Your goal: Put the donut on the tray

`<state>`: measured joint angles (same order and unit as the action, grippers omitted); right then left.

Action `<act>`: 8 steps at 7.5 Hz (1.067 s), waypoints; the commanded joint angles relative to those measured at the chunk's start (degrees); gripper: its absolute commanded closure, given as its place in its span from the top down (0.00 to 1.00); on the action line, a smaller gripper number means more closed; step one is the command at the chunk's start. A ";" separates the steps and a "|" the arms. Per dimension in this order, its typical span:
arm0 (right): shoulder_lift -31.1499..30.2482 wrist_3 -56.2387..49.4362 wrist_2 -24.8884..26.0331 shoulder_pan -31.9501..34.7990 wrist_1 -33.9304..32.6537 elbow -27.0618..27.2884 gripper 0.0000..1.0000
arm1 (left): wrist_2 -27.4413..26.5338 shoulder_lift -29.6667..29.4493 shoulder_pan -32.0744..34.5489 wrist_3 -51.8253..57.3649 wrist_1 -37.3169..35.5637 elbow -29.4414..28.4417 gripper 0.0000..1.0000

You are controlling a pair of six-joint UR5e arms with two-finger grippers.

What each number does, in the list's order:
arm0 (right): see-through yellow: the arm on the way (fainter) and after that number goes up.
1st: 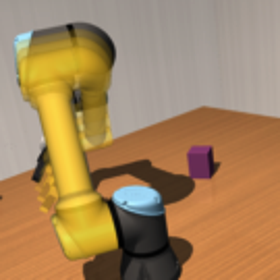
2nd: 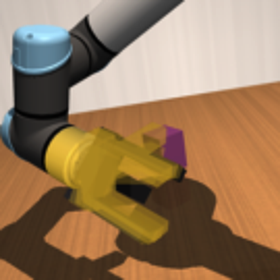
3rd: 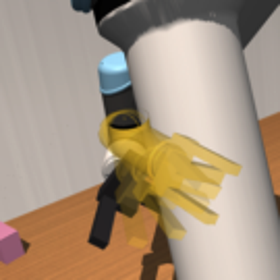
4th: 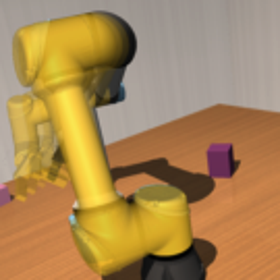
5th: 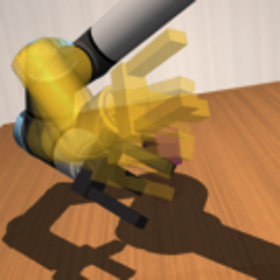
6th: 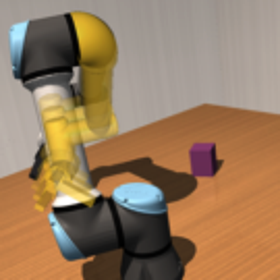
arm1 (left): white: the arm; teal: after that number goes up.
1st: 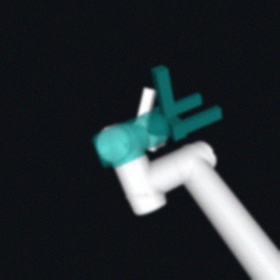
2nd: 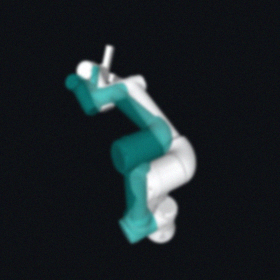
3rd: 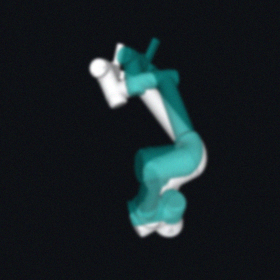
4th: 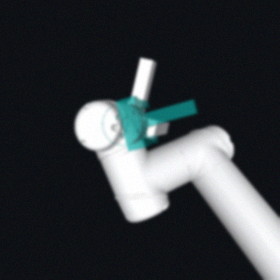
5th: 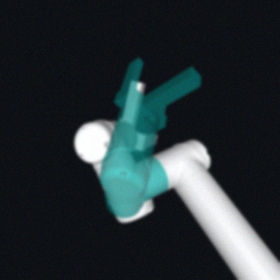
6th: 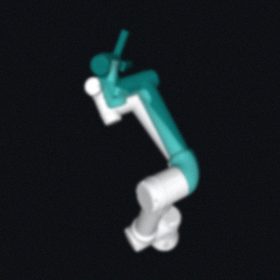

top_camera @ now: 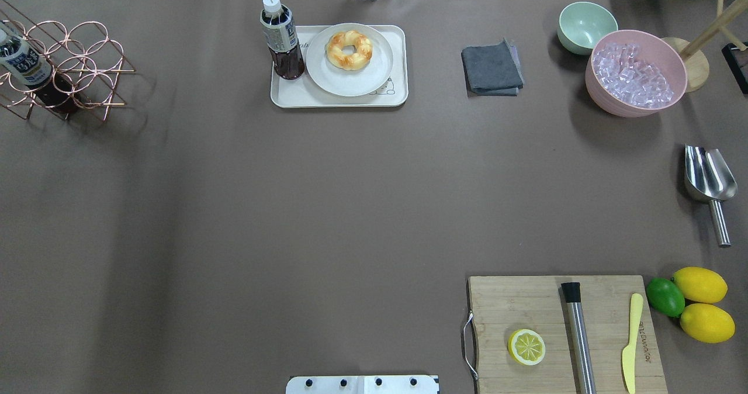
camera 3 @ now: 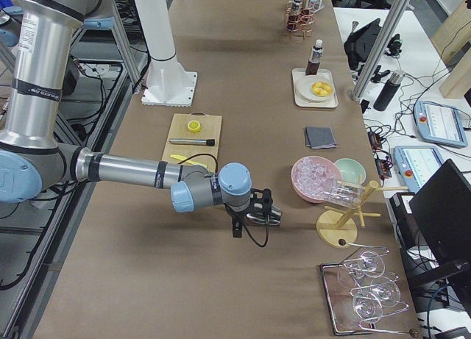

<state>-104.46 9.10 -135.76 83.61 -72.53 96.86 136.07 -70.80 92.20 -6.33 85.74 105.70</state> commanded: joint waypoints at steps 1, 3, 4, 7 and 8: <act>0.05 -13.92 4.44 2.79 -7.08 -0.26 1.00 | -1.50 -0.03 -0.09 0.00 -0.05 -0.06 0.98; 0.14 -17.80 5.16 3.58 -7.27 -1.84 1.00 | -1.42 -0.12 -0.09 0.00 0.21 -0.06 0.98; 0.05 -17.98 5.42 3.67 -7.27 -1.94 1.00 | -1.42 -0.30 -0.09 0.00 0.74 -0.06 0.98; 0.14 -18.77 5.42 4.46 -7.27 -1.94 1.00 | -0.89 -0.74 -0.09 -0.09 1.53 0.03 0.98; 0.22 -18.68 5.42 4.46 -7.27 -1.94 1.00 | -0.89 -0.74 -0.09 -0.09 1.45 0.29 0.98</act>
<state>-104.38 -9.58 -130.34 88.00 -79.80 94.94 135.04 -71.46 92.11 -6.37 87.21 105.71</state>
